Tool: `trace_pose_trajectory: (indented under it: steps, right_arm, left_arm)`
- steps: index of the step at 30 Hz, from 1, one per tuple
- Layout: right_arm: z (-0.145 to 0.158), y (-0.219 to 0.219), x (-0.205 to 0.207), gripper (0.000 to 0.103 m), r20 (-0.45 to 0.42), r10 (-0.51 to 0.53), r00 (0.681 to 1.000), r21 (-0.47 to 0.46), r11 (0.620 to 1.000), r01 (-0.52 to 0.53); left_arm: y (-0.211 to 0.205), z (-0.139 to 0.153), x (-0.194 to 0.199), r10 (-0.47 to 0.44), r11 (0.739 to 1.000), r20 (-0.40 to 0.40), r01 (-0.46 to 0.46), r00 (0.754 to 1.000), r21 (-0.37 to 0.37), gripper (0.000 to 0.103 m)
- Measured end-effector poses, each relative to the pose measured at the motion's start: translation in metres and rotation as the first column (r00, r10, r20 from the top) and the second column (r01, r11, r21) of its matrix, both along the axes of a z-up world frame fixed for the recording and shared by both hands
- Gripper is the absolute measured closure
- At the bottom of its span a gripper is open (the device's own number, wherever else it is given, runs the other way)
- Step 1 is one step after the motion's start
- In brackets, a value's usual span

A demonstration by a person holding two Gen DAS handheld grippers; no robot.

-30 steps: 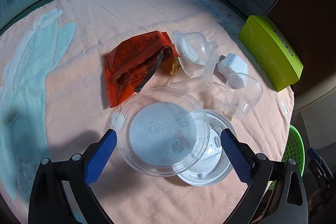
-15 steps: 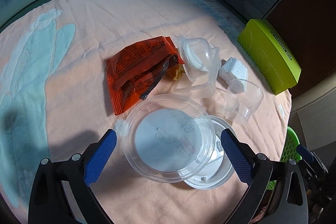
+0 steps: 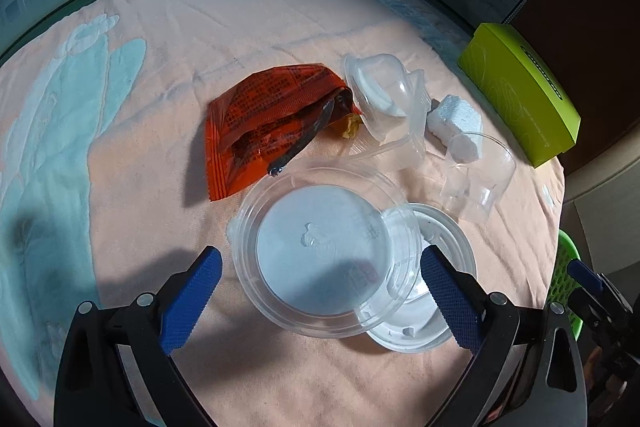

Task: Collect trash
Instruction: 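Grasp the clear cup with the right tool while the left tool grasps the clear round lid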

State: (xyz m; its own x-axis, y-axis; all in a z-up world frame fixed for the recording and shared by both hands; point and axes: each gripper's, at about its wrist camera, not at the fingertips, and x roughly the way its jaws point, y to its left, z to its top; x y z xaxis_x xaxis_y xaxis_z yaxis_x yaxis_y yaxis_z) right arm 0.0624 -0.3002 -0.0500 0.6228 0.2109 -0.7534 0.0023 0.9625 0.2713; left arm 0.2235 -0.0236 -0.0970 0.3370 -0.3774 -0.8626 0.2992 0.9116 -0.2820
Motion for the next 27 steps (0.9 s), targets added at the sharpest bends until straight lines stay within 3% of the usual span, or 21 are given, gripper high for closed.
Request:
trace_pose_trajectory:
  steps: [6, 10, 21, 24, 27]
  right_arm:
    - [-0.003, 0.003, 0.002, 0.031, -0.004, 0.007, 1.000, 0.009, 1.000, -0.007]
    - [-0.006, 0.003, 0.003, 0.031, -0.012, 0.010, 1.000, 0.016, 1.000, -0.010]
    - [-0.009, 0.009, 0.012, 0.031, -0.023, 0.034, 0.999, 0.013, 0.999, -0.033]
    - [-0.009, 0.011, 0.016, 0.031, -0.029, 0.041, 0.999, 0.030, 0.999, -0.040]
    - [-0.007, 0.012, 0.023, 0.031, -0.028, 0.046, 0.999, 0.053, 0.998, -0.044]
  left_arm:
    - [0.002, 0.002, -0.007, -0.039, 0.999, 0.007, 0.039, 0.999, -0.027, 0.007]
    - [-0.001, -0.003, -0.011, -0.068, 0.998, 0.007, 0.068, 0.998, 0.000, 0.007]
    - [-0.004, -0.012, -0.003, -0.053, 0.998, 0.021, 0.052, 0.998, 0.024, 0.007]
    - [-0.004, -0.013, -0.003, -0.047, 0.999, 0.021, 0.046, 0.999, 0.014, 0.016]
    - [0.001, -0.009, -0.005, -0.025, 1.000, 0.028, 0.025, 0.999, 0.000, 0.016]
